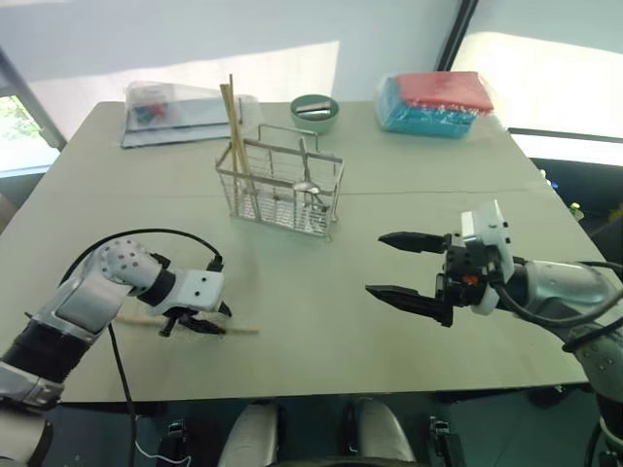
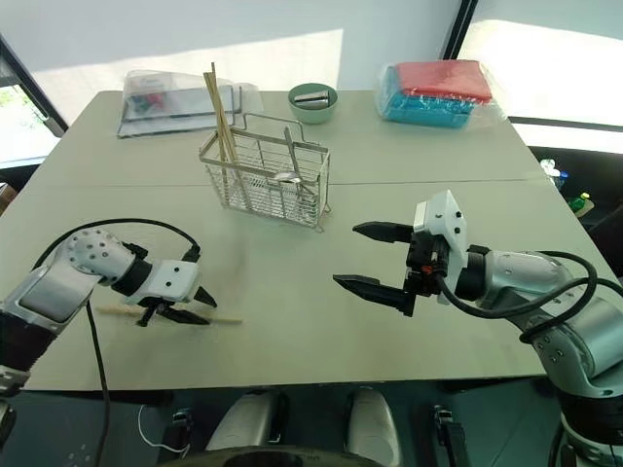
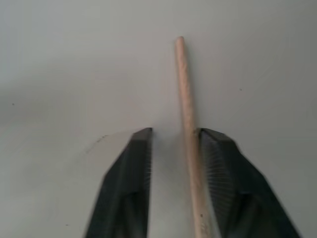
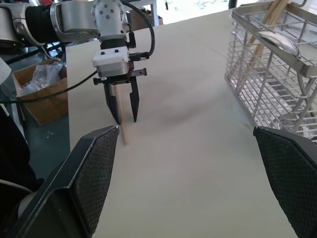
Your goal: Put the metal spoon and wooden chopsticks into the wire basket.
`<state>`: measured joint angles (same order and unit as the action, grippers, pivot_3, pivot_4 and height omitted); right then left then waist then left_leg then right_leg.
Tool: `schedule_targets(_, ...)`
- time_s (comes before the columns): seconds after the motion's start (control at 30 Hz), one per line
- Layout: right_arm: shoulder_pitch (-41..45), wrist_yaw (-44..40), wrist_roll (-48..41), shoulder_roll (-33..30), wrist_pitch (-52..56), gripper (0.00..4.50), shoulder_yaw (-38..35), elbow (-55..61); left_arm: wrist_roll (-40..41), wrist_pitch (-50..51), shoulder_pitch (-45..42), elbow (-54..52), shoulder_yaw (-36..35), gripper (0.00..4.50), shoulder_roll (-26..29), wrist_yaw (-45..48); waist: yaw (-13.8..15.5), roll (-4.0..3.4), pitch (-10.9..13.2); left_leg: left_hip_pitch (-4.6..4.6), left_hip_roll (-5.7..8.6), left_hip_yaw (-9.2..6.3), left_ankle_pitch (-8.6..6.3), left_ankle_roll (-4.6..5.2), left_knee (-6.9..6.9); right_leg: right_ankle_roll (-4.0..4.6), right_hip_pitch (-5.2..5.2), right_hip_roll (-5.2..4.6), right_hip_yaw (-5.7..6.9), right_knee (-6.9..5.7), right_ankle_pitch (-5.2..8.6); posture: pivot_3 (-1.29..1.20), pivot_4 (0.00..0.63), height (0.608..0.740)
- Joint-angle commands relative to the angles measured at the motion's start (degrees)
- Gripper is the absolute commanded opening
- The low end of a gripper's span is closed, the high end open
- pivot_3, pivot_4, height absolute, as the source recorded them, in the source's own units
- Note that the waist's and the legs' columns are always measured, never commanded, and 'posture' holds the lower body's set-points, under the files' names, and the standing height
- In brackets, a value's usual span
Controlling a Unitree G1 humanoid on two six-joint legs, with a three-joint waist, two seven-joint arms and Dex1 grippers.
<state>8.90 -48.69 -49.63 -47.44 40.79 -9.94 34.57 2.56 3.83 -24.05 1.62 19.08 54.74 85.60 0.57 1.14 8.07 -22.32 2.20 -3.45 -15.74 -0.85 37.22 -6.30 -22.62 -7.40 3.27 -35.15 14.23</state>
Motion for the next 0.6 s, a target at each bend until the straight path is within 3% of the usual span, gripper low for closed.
schedule_targets(0.03, 0.5, -0.3, 0.1, -0.5, -1.1, 4.5, -1.1, 1.3, -0.8, 1.4, 0.8, 0.5, 0.8, 0.05, -0.5, 0.1, 0.1, 0.0, 0.0, 0.0, 0.0, -0.01, 0.0, 0.0, 0.0, -0.06, 0.0, 0.04, 0.0, -0.01, -0.03, 0.0, 0.15, 0.667)
schedule_targets(0.23, 2.0, -0.7, 0.3, -0.2, -1.2, 4.5, -0.6, -0.3, -0.6, 1.6, 2.1, -0.7, -0.6, 0.05, -0.1, -1.0, 0.2, -0.02, 0.0, 0.01, -0.01, -0.01, 0.0, 0.0, 0.02, 0.02, 0.03, 0.03, 0.0, 0.0, 0.01, 0.0, 0.15, 0.667)
schedule_targets(0.37, 3.1, -1.2, 0.7, 0.0, -1.3, 4.5, -0.2, -1.5, 2.2, -0.1, 0.9, -1.3, -5.2, 0.05, 0.1, -2.5, 0.2, 0.0, 0.0, 0.0, -0.01, -0.02, 0.0, 0.0, 0.02, 0.02, 0.0, 0.0, 0.0, 0.0, 0.01, 0.0, 0.15, 0.667)
schedule_targets(0.5, 3.8, -1.8, 1.1, 0.3, -1.3, 4.5, 0.3, -2.0, 5.6, -2.9, -4.2, 0.9, -10.6, 0.05, -0.3, -4.2, 0.3, 0.08, 0.0, -0.06, -0.03, -0.04, 0.0, 0.0, 0.03, 0.02, -0.05, 0.01, 0.01, 0.0, 0.01, 0.0, 0.15, 0.667)
schedule_targets(0.6, 4.3, -2.4, 1.6, 0.3, -1.4, 4.5, 0.7, -2.8, 13.6, 4.8, -11.3, 2.3, -16.1, 0.05, -0.3, -2.9, 0.3, 0.13, 0.1, -0.11, -0.02, -0.08, 0.0, 0.0, 0.07, -0.04, -0.04, 0.04, 0.06, 0.02, -0.02, 0.0, 0.15, 0.667)
